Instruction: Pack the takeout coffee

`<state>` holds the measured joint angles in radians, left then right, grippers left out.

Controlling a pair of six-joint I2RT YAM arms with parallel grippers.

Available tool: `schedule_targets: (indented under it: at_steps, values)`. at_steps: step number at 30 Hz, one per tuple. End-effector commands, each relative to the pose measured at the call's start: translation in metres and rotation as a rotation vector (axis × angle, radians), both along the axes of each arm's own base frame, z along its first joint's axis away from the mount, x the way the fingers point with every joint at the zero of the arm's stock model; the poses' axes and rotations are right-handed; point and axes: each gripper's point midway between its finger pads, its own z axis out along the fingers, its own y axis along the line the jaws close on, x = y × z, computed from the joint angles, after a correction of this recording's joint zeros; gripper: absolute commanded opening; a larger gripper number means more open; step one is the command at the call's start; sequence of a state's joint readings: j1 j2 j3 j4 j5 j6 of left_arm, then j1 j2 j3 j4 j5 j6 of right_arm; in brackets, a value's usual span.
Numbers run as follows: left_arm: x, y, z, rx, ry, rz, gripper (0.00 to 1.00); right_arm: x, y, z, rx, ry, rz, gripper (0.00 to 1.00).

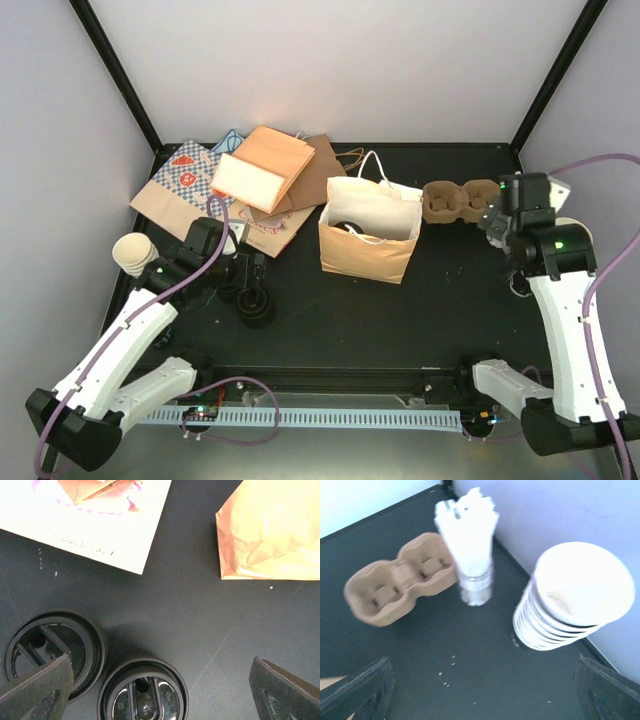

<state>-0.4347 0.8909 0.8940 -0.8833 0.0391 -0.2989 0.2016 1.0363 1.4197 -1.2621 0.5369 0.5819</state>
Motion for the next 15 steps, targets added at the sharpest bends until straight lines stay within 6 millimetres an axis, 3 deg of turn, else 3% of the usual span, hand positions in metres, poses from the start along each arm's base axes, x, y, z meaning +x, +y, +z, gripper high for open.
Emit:
schedule_targets:
  at_steps: [1, 5, 8, 10, 15]
  values:
    - [0.011, -0.013, 0.014, -0.039, -0.073, -0.061, 0.99, -0.006, -0.027, 0.010, -0.001, 0.030, -0.076, 1.00]
    - [0.009, -0.023, 0.009, -0.074, -0.059, -0.108, 0.99, -0.004, -0.058, 0.018, 0.040, 0.003, -0.223, 0.92]
    - [0.008, -0.022, 0.009, -0.073, -0.058, -0.109, 0.99, 0.008, -0.070, 0.018, 0.122, -0.029, -0.245, 0.84]
    - [0.008, -0.023, 0.010, -0.079, -0.066, -0.113, 0.99, 0.016, -0.074, 0.014, 0.156, -0.009, -0.254, 0.77]
    - [0.010, -0.019, 0.008, -0.066, -0.073, -0.095, 0.99, 0.026, -0.078, -0.007, 0.189, 0.064, -0.297, 0.75]
